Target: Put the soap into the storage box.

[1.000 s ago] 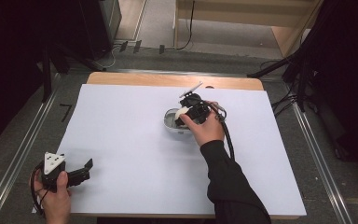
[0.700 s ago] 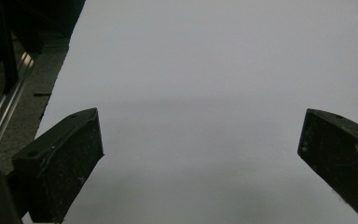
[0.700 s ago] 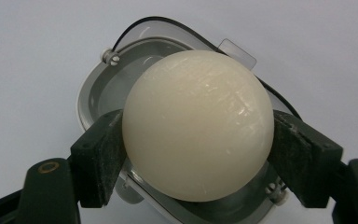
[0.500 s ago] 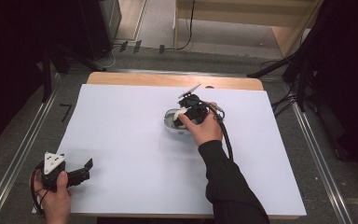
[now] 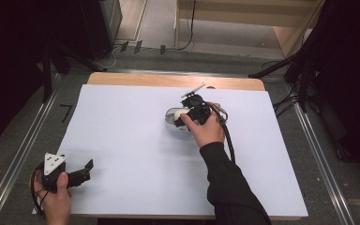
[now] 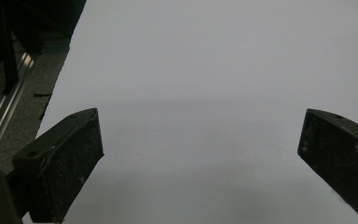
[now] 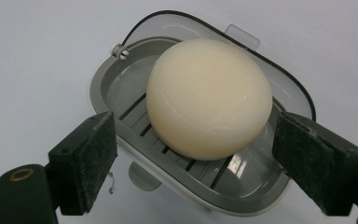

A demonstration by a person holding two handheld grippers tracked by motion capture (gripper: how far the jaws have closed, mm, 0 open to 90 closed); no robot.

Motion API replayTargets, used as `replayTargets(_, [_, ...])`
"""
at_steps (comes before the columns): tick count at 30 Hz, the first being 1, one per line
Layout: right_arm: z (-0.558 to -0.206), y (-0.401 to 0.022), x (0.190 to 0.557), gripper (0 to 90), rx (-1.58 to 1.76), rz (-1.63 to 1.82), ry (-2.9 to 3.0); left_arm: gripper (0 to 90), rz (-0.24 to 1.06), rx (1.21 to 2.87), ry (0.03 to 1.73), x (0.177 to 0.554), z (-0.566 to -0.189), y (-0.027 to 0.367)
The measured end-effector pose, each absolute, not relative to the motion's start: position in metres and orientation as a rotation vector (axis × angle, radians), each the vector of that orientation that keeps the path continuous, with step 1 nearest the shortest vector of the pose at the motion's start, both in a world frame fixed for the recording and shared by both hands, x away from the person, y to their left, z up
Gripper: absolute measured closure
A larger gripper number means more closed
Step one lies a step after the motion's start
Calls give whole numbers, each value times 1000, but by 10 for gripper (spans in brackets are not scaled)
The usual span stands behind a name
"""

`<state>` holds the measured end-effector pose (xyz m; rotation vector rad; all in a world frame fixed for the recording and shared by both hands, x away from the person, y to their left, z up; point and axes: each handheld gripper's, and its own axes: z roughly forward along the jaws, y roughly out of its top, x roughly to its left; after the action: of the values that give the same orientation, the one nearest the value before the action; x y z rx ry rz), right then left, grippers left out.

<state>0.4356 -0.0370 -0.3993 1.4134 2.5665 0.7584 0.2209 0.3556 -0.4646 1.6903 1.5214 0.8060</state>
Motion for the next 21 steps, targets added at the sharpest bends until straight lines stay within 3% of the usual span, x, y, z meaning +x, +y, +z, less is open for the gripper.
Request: replayTargets(21, [-398, -69, 418, 124, 1431, 790, 2483, 5, 810, 1692, 1525, 221, -464, 355])
